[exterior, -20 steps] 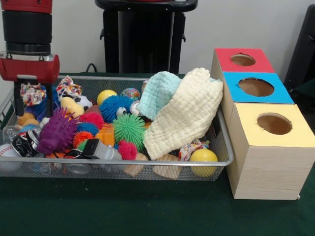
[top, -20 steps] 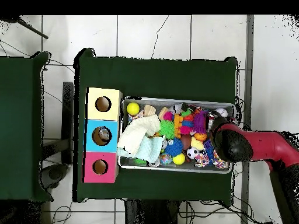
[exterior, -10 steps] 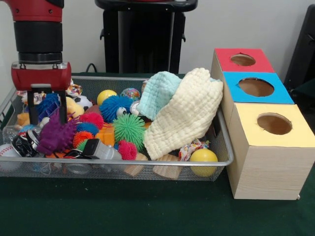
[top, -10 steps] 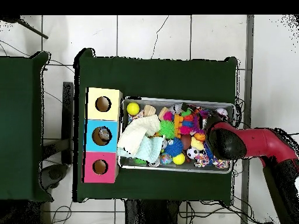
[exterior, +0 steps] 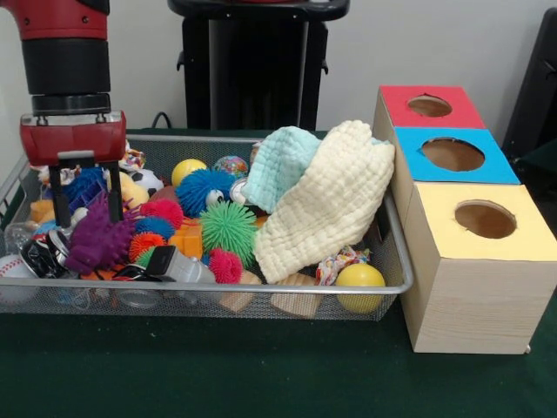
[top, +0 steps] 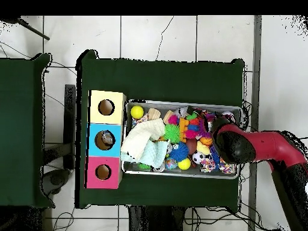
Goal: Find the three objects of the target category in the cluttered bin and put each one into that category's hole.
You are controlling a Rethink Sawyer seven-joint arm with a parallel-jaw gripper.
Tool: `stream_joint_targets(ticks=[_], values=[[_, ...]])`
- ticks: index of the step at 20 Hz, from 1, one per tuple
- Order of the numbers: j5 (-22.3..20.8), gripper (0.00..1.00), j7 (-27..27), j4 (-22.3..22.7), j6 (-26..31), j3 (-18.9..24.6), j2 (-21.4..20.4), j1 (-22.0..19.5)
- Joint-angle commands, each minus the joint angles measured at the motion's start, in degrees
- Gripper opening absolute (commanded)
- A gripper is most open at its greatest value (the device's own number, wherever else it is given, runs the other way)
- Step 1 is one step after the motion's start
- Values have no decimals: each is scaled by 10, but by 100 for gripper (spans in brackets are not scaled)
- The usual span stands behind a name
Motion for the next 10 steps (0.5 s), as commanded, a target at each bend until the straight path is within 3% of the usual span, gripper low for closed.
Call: stream_joint_targets(ticks=[1, 10], values=[[-22, 100, -199, -4, 55, 30, 23, -14], [9, 100, -221, 13, 87, 49, -10, -29]])
